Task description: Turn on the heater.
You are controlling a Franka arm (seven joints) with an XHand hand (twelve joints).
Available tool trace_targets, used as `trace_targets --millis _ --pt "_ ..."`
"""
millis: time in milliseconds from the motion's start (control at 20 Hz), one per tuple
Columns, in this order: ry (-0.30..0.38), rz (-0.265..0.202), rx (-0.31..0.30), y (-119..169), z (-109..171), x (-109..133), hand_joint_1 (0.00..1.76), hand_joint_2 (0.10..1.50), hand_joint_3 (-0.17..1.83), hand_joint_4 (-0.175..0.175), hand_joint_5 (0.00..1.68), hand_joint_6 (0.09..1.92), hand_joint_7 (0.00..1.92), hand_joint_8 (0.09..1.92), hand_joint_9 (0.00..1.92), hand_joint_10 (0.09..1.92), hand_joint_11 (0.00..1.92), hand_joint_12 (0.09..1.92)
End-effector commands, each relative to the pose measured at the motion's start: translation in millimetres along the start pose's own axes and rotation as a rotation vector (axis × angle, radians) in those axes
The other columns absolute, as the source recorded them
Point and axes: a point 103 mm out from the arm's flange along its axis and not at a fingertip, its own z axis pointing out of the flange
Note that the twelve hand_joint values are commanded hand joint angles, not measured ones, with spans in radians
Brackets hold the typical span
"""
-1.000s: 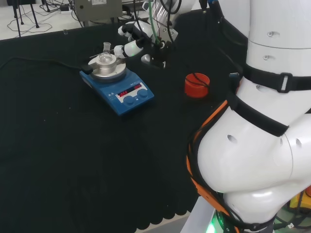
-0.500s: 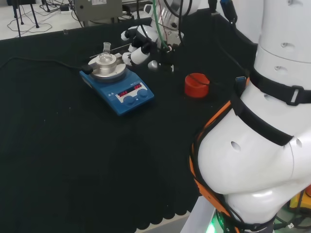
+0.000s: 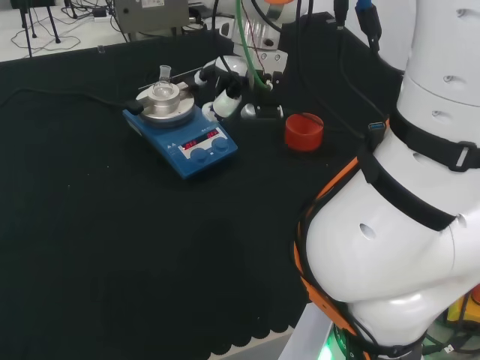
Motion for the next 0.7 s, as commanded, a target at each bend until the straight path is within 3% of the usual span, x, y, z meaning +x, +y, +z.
trace_targets --millis 50,450,700 --pt "-0.094 0.029 0.161 -16.9 13.6 -2.8 1.09 0.61 0.85 -0.029 0.38 0.11 1.2 0.91 1.32 0.72 1.1 0.96" --pt "-0.143 0.064 0.337 -14.9 19.7 -7.4 1.1 0.61 0.84 -0.031 0.37 0.09 1.2 0.92 1.33 0.72 1.22 0.88" --pt "-0.155 0.07 0.376 -13.2 20.3 -7.2 1.12 0.63 0.81 -0.039 0.37 0.09 1.28 1.03 1.41 0.8 1.4 0.8"
